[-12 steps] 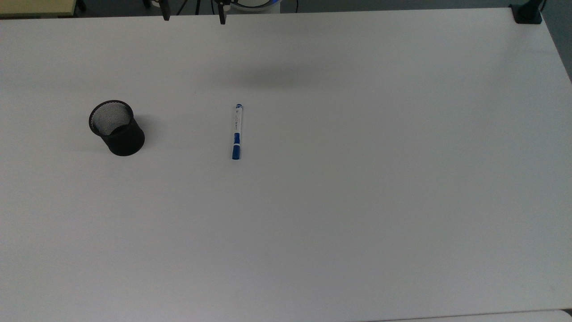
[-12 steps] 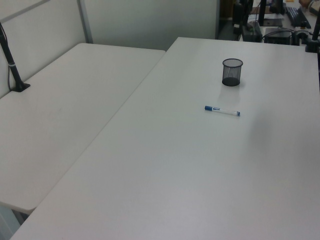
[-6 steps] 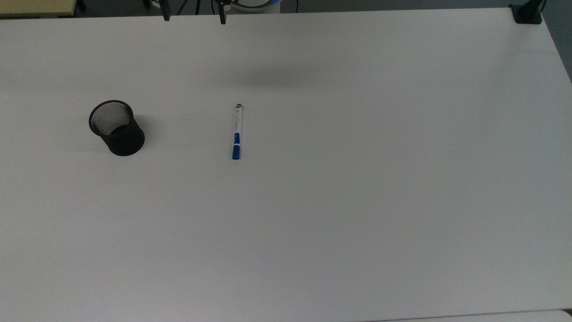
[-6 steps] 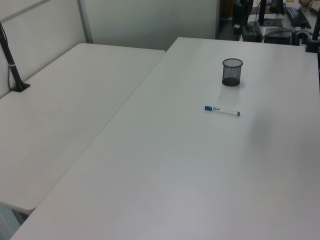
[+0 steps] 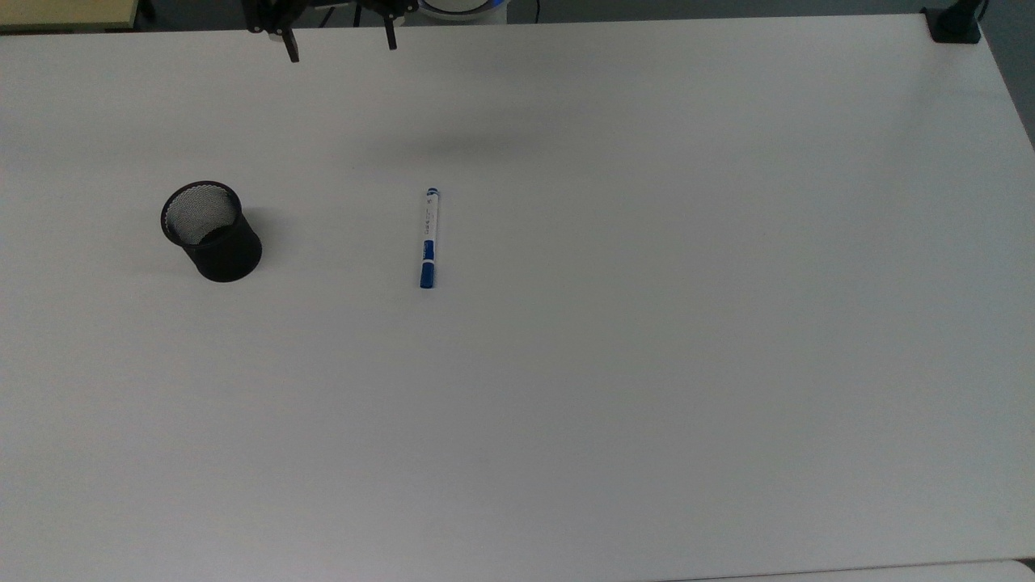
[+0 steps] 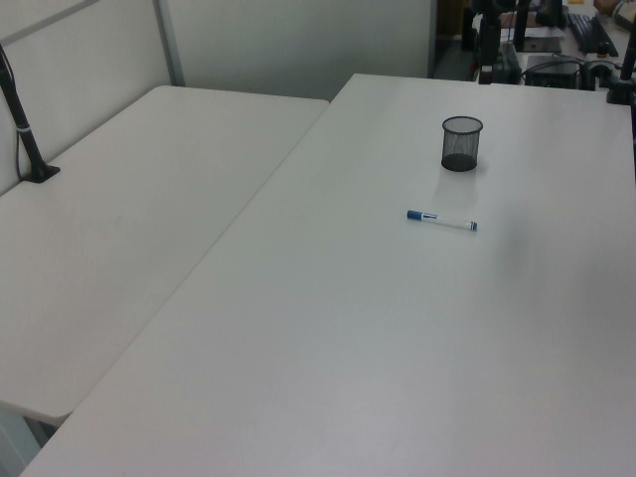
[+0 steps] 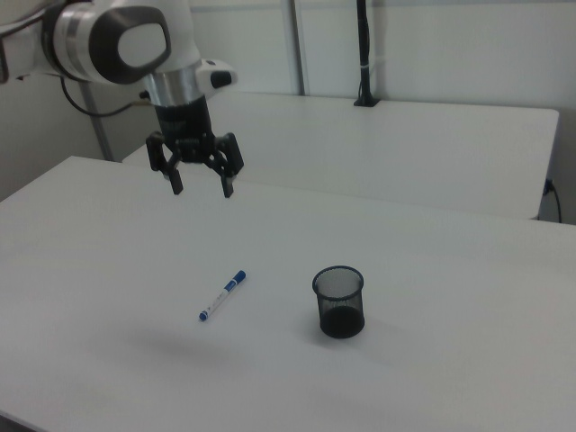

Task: Insert the marker
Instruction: 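Move the open gripper down over the blue-capped white marker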

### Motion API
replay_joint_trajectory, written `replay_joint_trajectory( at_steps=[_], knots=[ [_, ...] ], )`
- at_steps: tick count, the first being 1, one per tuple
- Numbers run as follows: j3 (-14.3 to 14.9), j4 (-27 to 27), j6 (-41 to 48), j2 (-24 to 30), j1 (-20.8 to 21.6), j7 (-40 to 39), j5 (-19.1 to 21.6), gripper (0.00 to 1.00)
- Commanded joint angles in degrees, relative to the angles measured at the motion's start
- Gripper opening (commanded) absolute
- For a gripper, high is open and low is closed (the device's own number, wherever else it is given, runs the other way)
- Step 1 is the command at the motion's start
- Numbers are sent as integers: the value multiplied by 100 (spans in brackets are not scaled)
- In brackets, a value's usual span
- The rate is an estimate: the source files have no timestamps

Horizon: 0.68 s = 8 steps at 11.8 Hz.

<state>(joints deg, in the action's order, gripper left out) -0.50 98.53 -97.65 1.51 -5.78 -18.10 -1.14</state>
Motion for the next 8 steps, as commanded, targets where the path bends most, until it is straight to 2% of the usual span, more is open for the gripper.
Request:
replay_joint_trajectory(
  at_steps=[1, 3, 5, 6, 8],
  knots=[
    [6, 648, -762, -45, 86, 24, -237, 100],
    [6, 764, -1184, -246, 112, 664, -237, 100],
    [-3, 755, -1570, -675, 348, 1384, -290, 100],
    [-3, 729, -1764, -1035, 463, 1545, -516, 100],
    [-3, 711, -2072, -1397, 613, 1765, -825, 100]
  ],
)
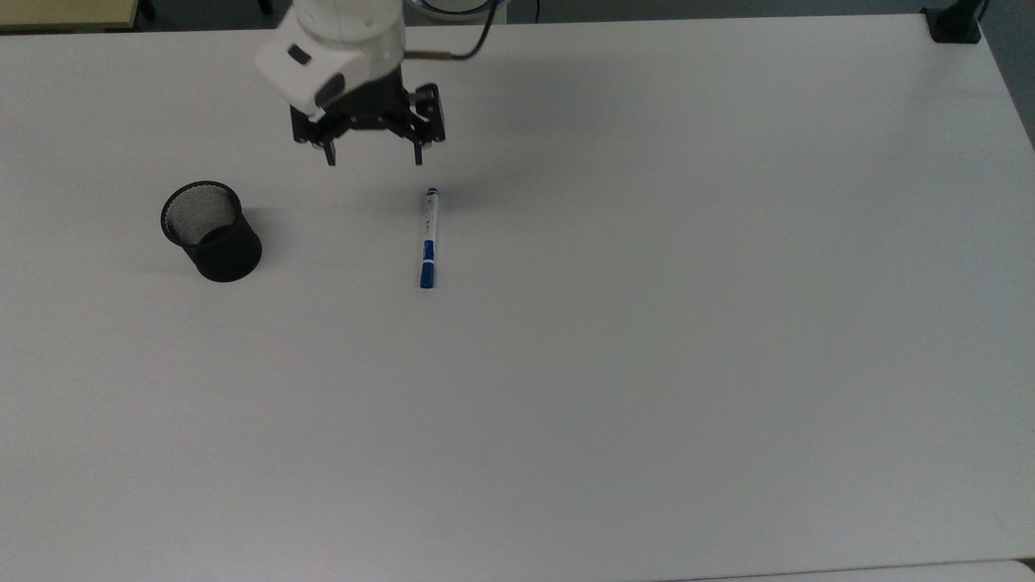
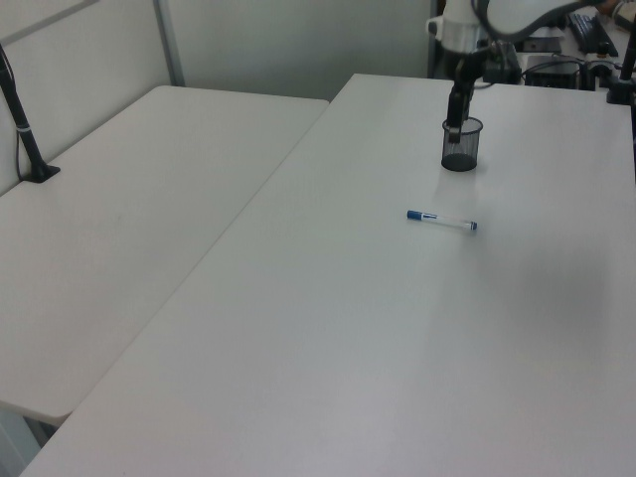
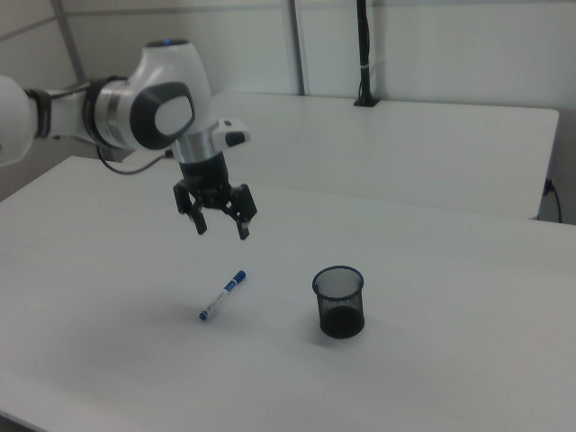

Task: Insert the marker
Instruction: 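Move the open gripper down over the blue-capped white marker, then close the gripper on the marker's middle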

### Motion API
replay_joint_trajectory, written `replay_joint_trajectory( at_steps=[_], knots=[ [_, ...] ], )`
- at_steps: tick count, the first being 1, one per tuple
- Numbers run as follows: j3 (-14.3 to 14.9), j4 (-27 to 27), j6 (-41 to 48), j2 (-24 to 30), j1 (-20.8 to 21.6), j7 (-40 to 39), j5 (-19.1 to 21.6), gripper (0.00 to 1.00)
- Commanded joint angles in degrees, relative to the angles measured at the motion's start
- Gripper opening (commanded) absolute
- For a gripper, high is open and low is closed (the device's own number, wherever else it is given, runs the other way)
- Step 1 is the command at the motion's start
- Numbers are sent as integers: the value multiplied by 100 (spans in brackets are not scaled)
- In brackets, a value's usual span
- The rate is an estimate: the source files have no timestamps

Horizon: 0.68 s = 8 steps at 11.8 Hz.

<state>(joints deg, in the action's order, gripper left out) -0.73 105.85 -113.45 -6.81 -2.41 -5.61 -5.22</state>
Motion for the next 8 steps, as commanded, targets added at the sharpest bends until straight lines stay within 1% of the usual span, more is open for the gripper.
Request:
replay_joint_trajectory(
  at_steps=[1, 5, 6, 7, 8],
  knots=[
    [20, -3, -694, -715, 285, 709, -436, 100],
    [20, -12, -1310, -1268, 303, 1421, -444, 99],
    [20, -12, -1364, -1322, 303, 1492, -444, 91],
    [20, -12, -1434, -1349, 294, 1519, -436, 77],
    [20, -12, -1487, -1410, 294, 1554, -418, 67]
  ],
)
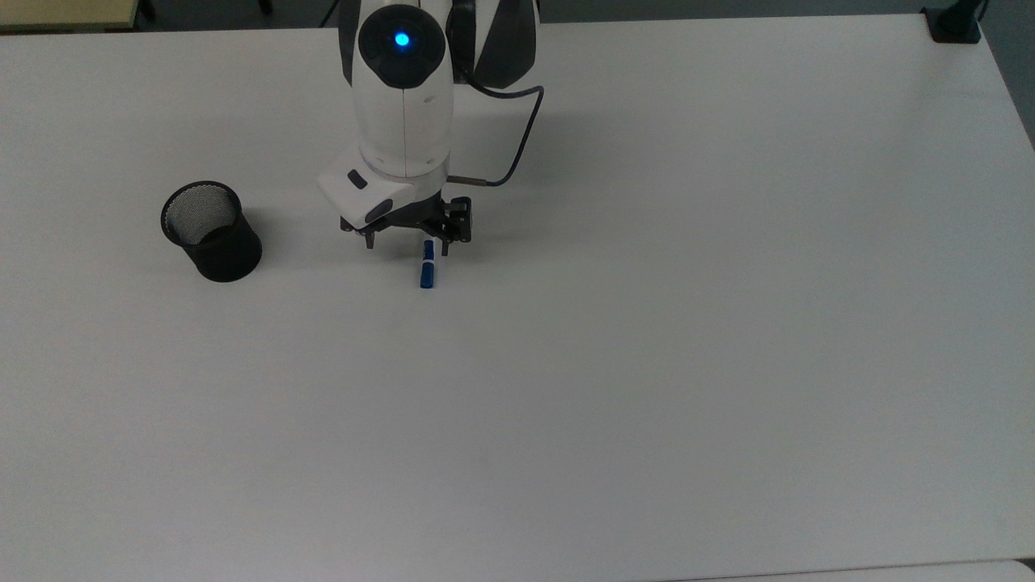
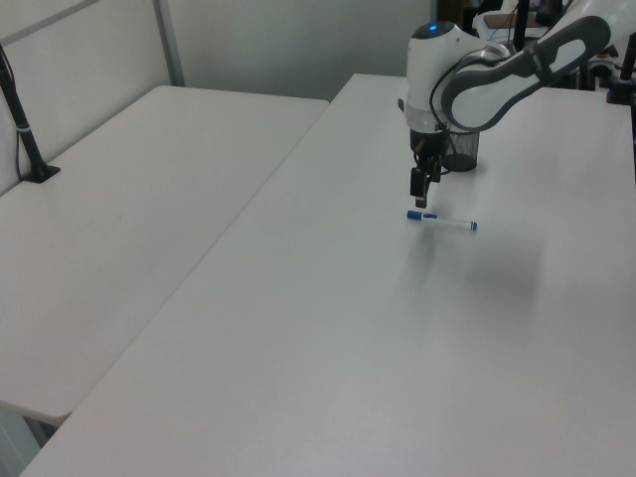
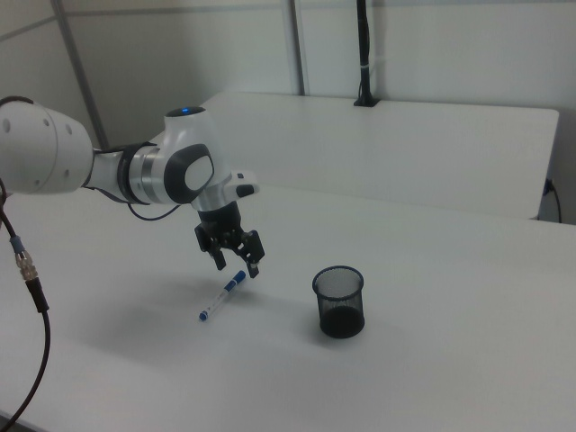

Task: Insert the marker
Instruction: 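Close the gripper on the marker's middle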

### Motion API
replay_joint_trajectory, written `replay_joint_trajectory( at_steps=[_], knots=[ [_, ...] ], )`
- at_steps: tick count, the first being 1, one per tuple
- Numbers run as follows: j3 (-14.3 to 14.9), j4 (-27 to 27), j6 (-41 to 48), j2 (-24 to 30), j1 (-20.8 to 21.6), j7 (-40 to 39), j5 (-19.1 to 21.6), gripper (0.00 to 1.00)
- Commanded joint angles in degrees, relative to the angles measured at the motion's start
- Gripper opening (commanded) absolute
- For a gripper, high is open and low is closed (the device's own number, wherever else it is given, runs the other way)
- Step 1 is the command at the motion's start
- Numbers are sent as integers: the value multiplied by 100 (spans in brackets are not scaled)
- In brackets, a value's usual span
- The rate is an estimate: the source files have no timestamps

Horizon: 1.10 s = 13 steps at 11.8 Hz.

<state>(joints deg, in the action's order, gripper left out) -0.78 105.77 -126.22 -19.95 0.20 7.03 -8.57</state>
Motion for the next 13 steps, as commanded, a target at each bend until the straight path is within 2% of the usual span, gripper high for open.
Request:
replay_joint_trajectory(
  at_steps=[1, 5, 6, 8, 10, 12, 13],
  knots=[
    [25, 5, -262, -132, 32, 377, -83, 59],
    [25, 22, -491, -299, 32, 537, -83, 55],
    [25, 22, -491, -316, 41, 545, -83, 43],
    [25, 22, -491, -325, 59, 545, -75, 39],
    [16, 31, -491, -325, 59, 545, -75, 24],
    [16, 14, -491, -308, 59, 545, -40, 4],
    [16, -13, -474, -256, 50, 554, -13, 0]
  ],
)
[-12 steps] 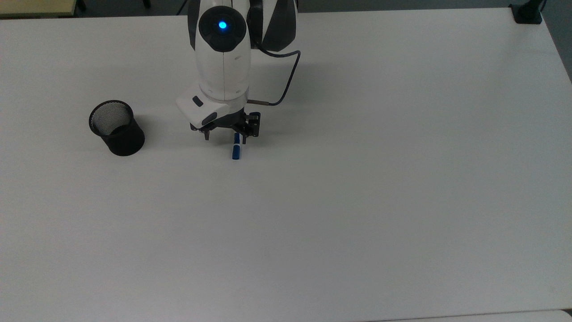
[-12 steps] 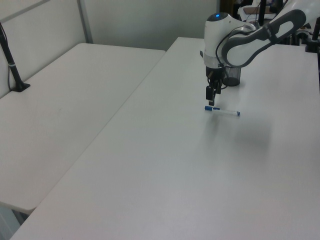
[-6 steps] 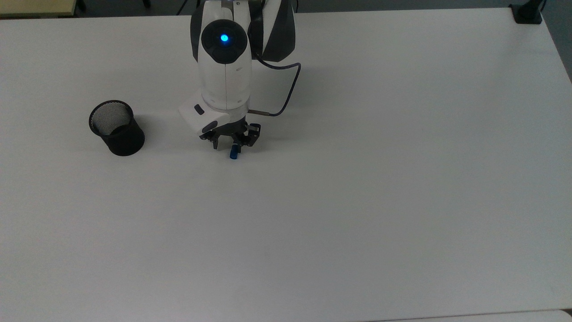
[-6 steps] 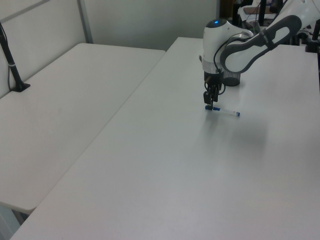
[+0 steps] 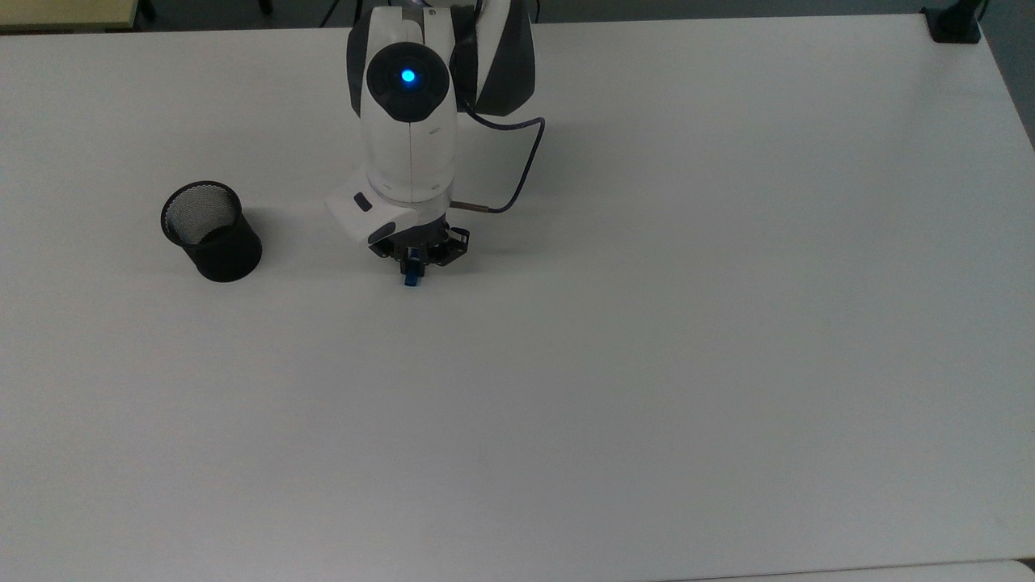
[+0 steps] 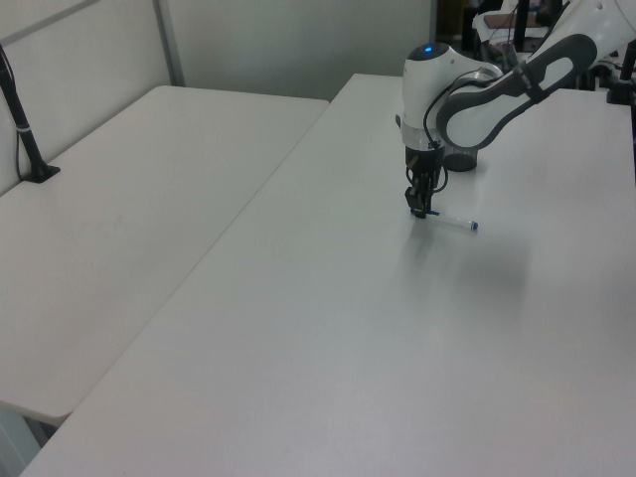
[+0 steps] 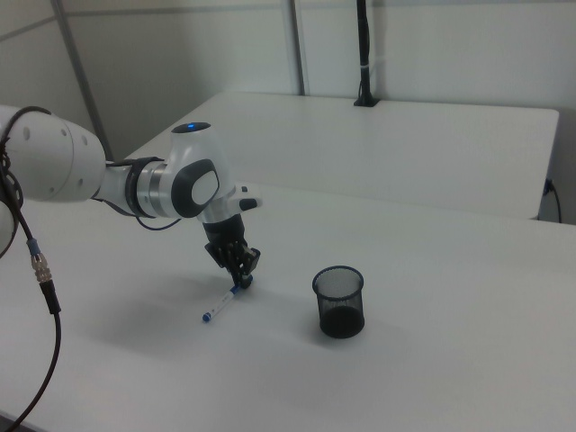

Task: Insert the marker
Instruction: 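Close the gripper on the marker's middle, then lift the marker and carry it over the black mesh cup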

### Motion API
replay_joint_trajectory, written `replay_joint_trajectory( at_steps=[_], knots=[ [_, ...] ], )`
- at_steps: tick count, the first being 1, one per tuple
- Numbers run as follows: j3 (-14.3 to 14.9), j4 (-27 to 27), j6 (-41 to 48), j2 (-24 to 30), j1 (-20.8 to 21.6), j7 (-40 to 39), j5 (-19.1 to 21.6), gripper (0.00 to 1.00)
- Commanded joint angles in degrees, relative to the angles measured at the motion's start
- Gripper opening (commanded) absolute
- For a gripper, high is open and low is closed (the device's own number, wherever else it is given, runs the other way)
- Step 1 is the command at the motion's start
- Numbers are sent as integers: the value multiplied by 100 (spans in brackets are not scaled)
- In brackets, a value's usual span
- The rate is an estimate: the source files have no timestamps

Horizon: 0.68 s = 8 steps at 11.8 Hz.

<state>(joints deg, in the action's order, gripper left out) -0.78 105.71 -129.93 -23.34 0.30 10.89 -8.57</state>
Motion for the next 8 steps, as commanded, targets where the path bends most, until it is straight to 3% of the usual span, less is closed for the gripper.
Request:
replay_joint_trajectory(
  at_steps=[1, 4, 8],
  knots=[
    [25, -15, -51, 267, -3, 159, -13, 0],
    [17, -15, -33, 873, -213, 159, -13, 0],
    [17, -15, -277, 1762, -942, -112, -4, 0]
  ],
)
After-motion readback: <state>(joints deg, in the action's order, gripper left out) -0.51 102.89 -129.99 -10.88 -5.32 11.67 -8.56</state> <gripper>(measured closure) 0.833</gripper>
